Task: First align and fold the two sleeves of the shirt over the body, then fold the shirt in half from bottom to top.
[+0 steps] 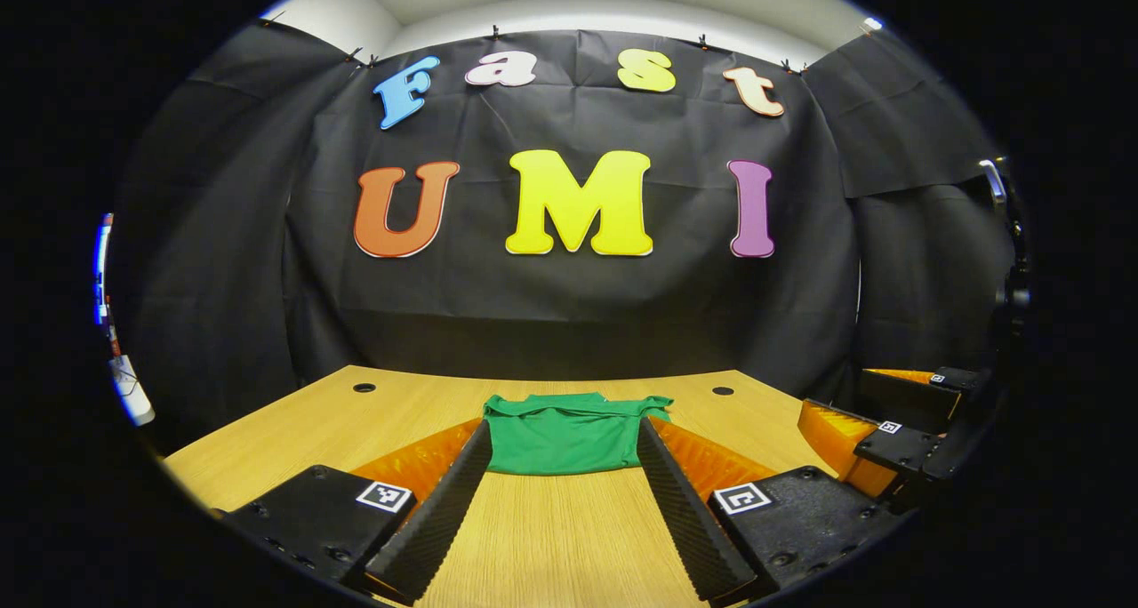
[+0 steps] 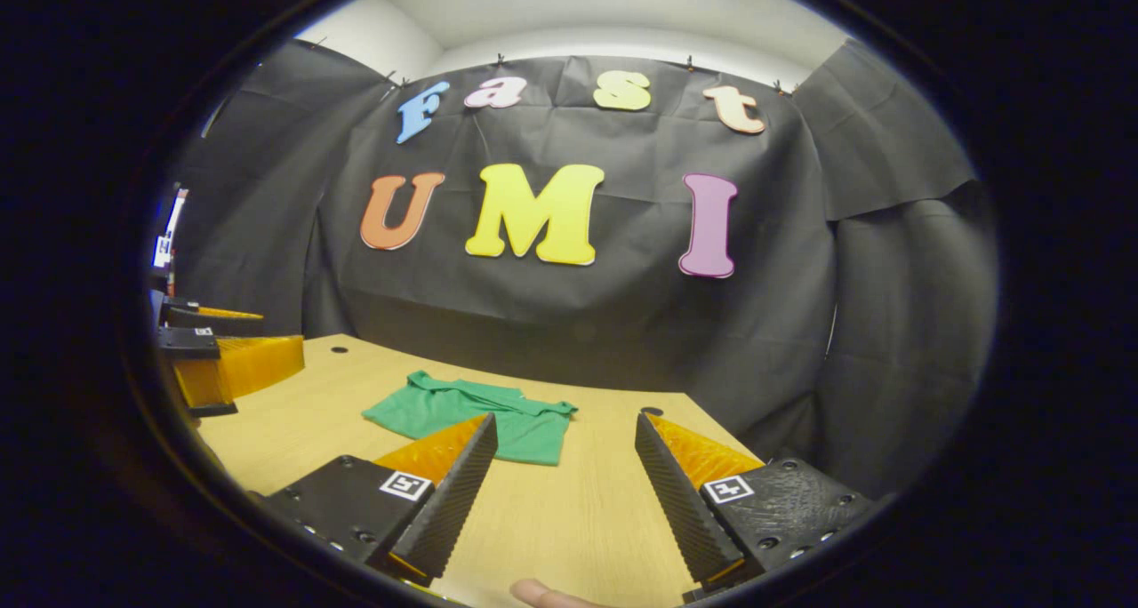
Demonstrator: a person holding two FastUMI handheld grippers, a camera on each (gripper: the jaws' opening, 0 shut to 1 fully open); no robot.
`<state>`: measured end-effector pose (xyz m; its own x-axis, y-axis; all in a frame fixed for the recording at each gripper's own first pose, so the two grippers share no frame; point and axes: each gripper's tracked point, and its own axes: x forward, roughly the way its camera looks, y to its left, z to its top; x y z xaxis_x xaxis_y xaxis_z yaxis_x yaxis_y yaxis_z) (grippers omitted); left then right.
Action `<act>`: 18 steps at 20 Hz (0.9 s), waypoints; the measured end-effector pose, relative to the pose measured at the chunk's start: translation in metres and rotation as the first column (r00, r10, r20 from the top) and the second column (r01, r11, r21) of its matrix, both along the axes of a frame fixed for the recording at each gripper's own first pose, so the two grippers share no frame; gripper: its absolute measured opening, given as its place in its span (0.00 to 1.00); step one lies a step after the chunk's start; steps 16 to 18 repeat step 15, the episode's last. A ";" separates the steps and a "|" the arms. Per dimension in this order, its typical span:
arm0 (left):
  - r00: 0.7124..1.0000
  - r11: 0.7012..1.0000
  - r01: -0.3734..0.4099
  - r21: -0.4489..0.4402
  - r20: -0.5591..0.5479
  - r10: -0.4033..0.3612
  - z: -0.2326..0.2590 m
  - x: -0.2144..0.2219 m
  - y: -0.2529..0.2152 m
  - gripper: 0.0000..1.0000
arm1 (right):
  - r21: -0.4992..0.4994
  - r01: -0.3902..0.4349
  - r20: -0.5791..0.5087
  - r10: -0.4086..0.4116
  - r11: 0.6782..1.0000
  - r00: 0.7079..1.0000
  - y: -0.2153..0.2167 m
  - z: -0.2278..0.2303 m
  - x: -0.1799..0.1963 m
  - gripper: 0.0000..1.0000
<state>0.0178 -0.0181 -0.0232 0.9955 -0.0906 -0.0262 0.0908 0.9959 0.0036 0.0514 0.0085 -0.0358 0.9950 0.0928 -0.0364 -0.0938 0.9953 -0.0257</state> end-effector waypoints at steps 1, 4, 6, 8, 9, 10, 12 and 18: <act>1.000 1.000 0.004 0.006 -0.005 -0.004 -0.001 0.000 -0.002 1.00 | -0.002 -0.007 -0.001 0.007 1.000 1.000 0.003 -0.001 0.000 0.97; 1.000 1.000 -0.002 0.009 -0.001 0.002 -0.001 -0.001 0.001 1.00 | -0.005 -0.009 -0.011 0.009 1.000 1.000 0.003 -0.004 0.000 0.98; 1.000 1.000 -0.006 0.010 0.005 0.006 0.001 0.001 0.002 1.00 | -0.003 -0.007 -0.012 0.007 1.000 1.000 0.003 -0.004 0.002 0.97; 1.000 1.000 -0.014 0.009 0.007 0.014 0.001 0.001 0.006 1.00 | -0.001 -0.009 -0.017 0.009 1.000 1.000 0.004 -0.006 0.002 0.97; 1.000 1.000 -0.014 0.007 0.005 0.014 0.001 0.001 0.005 1.00 | 0.002 -0.011 -0.020 0.011 1.000 1.000 0.005 -0.007 0.001 0.97; 1.000 1.000 -0.015 0.005 0.003 0.015 0.000 0.001 0.005 1.00 | 0.005 -0.013 -0.023 0.013 1.000 1.000 0.005 -0.007 0.001 0.97; 1.000 1.000 -0.012 0.005 0.001 0.012 0.000 0.002 0.003 1.00 | 0.005 -0.016 -0.026 0.016 1.000 1.000 0.006 -0.007 0.001 0.95; 1.000 1.000 -0.005 0.005 0.005 0.005 0.000 0.001 0.002 1.00 | 0.003 -0.016 -0.023 0.016 1.000 1.000 0.006 -0.008 0.002 0.97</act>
